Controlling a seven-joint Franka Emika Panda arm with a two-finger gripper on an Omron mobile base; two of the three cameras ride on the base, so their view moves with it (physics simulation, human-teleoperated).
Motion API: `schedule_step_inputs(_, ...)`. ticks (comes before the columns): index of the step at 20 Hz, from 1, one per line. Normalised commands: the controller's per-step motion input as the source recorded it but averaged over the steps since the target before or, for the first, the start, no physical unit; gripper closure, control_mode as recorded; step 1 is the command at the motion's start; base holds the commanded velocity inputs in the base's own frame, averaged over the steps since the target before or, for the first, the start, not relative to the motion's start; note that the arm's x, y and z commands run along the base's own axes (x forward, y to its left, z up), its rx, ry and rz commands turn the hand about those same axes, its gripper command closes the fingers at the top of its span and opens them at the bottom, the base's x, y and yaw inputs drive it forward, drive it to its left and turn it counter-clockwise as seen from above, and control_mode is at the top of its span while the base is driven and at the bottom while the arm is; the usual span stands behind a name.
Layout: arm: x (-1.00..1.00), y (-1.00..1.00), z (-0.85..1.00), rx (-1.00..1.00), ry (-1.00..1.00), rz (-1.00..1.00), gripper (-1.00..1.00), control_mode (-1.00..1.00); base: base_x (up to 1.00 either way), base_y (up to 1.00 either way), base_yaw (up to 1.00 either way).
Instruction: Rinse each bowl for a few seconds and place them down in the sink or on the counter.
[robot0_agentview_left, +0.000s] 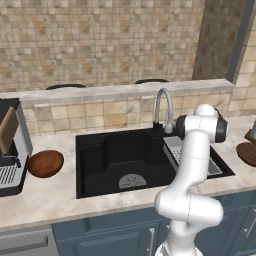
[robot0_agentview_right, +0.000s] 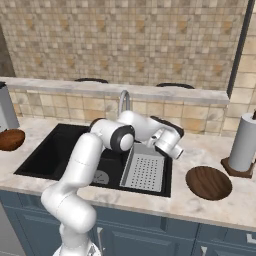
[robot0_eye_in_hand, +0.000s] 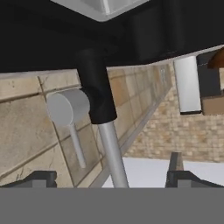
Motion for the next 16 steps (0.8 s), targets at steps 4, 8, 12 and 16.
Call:
schedule_step_inputs(4, 0.0, 0.31, 0.0, -0.02, -0.05, -0.06, -1.0, -1.0, 0.0, 0.0, 0.0)
schedule_step_inputs(8, 0.0, 0.37, 0.0, -0.03, -0.06, -0.06, -1.0, -1.0, 0.0, 0.0, 0.0)
schedule_step_inputs(12, 0.0, 0.16, 0.0, 0.0, -0.01, -0.08, -1.0, -1.0, 0.0, 0.0, 0.0)
schedule_step_inputs(16, 0.11, 0.0, 0.0, 0.0, 0.0, -0.07, -1.0, -1.0, 0.0, 0.0, 0.0)
